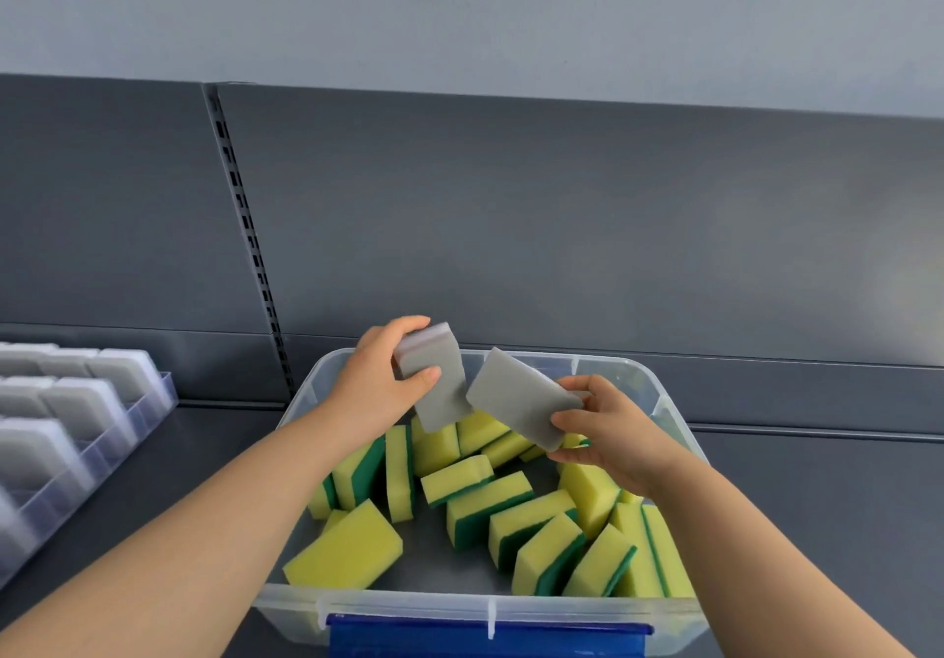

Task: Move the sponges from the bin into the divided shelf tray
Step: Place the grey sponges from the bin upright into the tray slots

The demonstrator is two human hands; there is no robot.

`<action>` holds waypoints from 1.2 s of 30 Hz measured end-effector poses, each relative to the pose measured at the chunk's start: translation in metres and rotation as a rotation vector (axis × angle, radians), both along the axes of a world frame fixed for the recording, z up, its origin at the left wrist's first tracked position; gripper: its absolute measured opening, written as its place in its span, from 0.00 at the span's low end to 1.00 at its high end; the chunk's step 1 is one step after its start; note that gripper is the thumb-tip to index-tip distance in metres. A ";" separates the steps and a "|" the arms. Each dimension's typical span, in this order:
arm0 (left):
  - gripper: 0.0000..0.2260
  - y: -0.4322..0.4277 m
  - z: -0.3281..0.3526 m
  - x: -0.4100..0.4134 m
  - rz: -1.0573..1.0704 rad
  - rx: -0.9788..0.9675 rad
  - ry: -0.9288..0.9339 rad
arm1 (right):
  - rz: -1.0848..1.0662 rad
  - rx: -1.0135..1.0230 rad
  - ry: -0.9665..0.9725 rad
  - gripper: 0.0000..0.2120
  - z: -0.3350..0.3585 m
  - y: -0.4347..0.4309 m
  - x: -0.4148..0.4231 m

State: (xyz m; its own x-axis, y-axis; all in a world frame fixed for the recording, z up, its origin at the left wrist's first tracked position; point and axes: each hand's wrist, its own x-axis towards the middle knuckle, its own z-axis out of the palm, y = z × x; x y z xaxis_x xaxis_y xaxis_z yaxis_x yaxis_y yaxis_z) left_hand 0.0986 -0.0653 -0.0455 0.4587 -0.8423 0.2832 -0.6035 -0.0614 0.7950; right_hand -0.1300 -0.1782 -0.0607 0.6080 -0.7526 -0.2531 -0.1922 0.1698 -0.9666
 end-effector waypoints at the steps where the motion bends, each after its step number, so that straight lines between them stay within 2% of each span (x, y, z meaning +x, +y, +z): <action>1: 0.23 0.000 0.002 0.001 -0.007 0.020 0.009 | 0.000 -0.024 0.030 0.16 0.000 0.000 0.000; 5: 0.20 -0.004 0.007 0.008 -0.062 0.107 0.139 | -0.010 -0.087 0.075 0.16 0.003 0.001 0.000; 9: 0.18 -0.008 0.008 0.009 -0.013 0.109 0.115 | -0.096 -0.301 0.164 0.20 0.000 0.001 -0.001; 12: 0.22 -0.005 0.011 0.006 -0.030 0.109 0.186 | -0.130 -0.406 0.202 0.24 -0.002 -0.001 -0.002; 15: 0.28 -0.002 0.011 -0.003 -0.087 0.200 0.196 | -0.091 -0.472 0.252 0.21 -0.001 0.000 -0.002; 18: 0.26 0.001 0.006 -0.014 -0.093 0.410 -0.059 | -0.009 -0.542 0.322 0.17 -0.002 0.002 -0.003; 21: 0.16 0.005 0.004 -0.019 0.013 0.695 -0.552 | 0.032 -0.579 0.342 0.16 -0.002 0.005 -0.003; 23: 0.17 0.005 0.000 -0.022 0.019 0.788 -0.808 | 0.056 -0.605 0.347 0.16 -0.002 0.007 -0.003; 27: 0.31 -0.004 -0.016 -0.033 -0.056 0.856 -0.926 | 0.103 -0.620 0.352 0.18 -0.003 0.008 -0.001; 29: 0.24 -0.011 -0.013 -0.037 0.020 0.810 -0.991 | 0.092 -0.648 0.359 0.19 -0.002 0.007 0.000; 30: 0.20 -0.014 -0.010 -0.039 0.075 0.774 -0.981 | 0.072 -0.666 0.365 0.19 -0.002 0.006 0.000; 32: 0.15 -0.017 0.001 -0.041 0.190 0.677 -0.754 | 0.023 -0.713 0.379 0.19 -0.002 0.005 -0.001; 34: 0.15 -0.015 0.013 -0.042 0.284 0.515 -0.338 | -0.021 -0.759 0.385 0.19 -0.001 0.003 -0.003; 36: 0.18 -0.011 0.023 -0.040 0.252 0.281 0.143 | -0.048 -0.797 0.370 0.19 0.002 0.003 -0.005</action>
